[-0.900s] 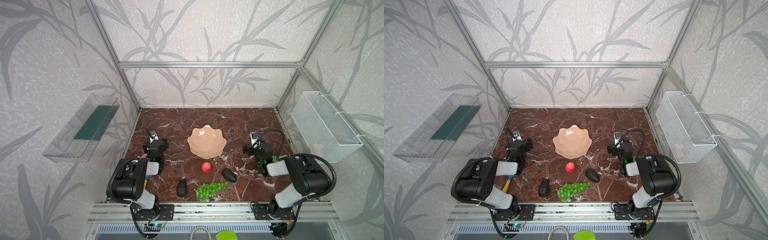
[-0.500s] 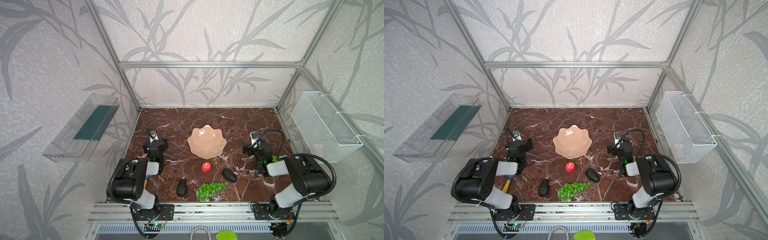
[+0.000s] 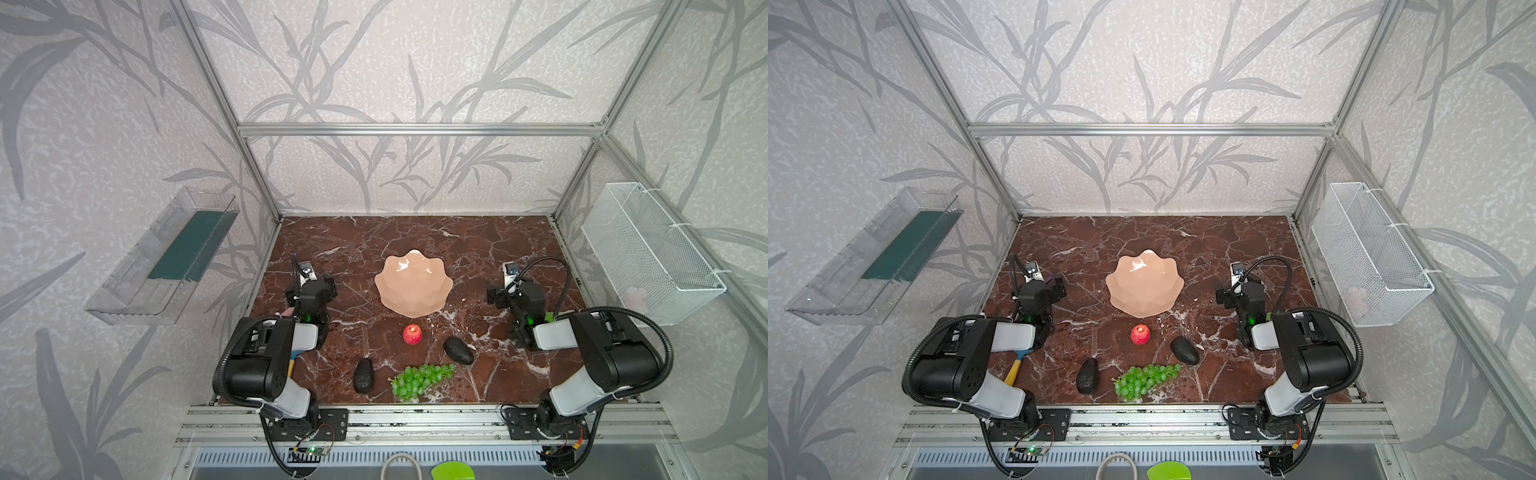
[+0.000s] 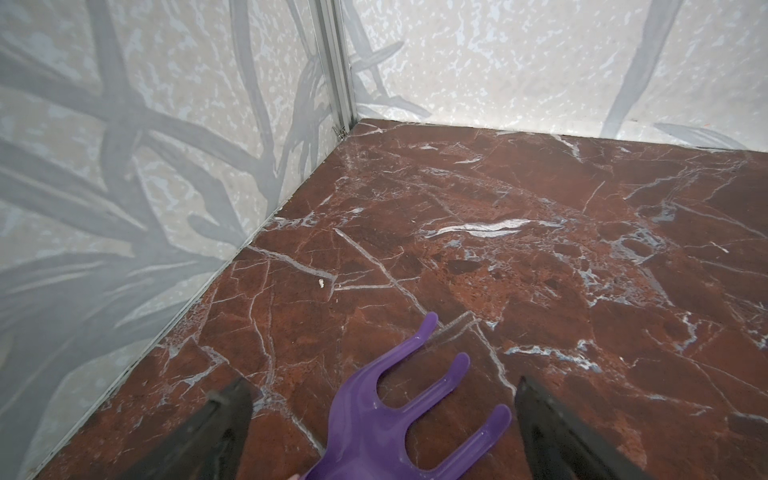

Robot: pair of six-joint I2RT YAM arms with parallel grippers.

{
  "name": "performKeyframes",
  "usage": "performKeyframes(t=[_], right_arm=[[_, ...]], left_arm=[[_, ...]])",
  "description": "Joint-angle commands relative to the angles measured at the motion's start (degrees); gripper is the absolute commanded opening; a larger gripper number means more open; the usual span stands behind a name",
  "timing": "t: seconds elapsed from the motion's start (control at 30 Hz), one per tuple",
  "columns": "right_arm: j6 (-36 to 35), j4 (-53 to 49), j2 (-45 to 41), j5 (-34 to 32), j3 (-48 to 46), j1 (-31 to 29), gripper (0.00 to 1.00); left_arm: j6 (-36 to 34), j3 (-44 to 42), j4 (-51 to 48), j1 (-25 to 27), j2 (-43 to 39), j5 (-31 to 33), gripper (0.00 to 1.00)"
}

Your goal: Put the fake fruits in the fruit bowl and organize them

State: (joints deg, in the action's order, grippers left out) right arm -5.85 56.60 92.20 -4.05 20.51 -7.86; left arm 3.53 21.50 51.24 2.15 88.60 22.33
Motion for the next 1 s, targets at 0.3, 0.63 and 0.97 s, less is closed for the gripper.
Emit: performKeyframes(t=[0.3, 0.63, 0.97], right_arm=[[16.4, -54.4, -19.5, -6.3, 25.7, -3.4, 0.99], [19.2, -61.6, -33.0, 14.2, 16.2, -11.4, 1.0], [20.1, -80.7, -38.3, 4.0, 13.7, -32.5, 0.97]], left_arm=[[17.3, 17.7, -41.0, -1.0, -16.5, 12.4, 1.0], [28.8, 23.8, -63.7, -1.2, -34.5, -17.7, 0.99], [21.3, 24.4, -74.3, -1.3, -50.7, -20.1, 1.0]])
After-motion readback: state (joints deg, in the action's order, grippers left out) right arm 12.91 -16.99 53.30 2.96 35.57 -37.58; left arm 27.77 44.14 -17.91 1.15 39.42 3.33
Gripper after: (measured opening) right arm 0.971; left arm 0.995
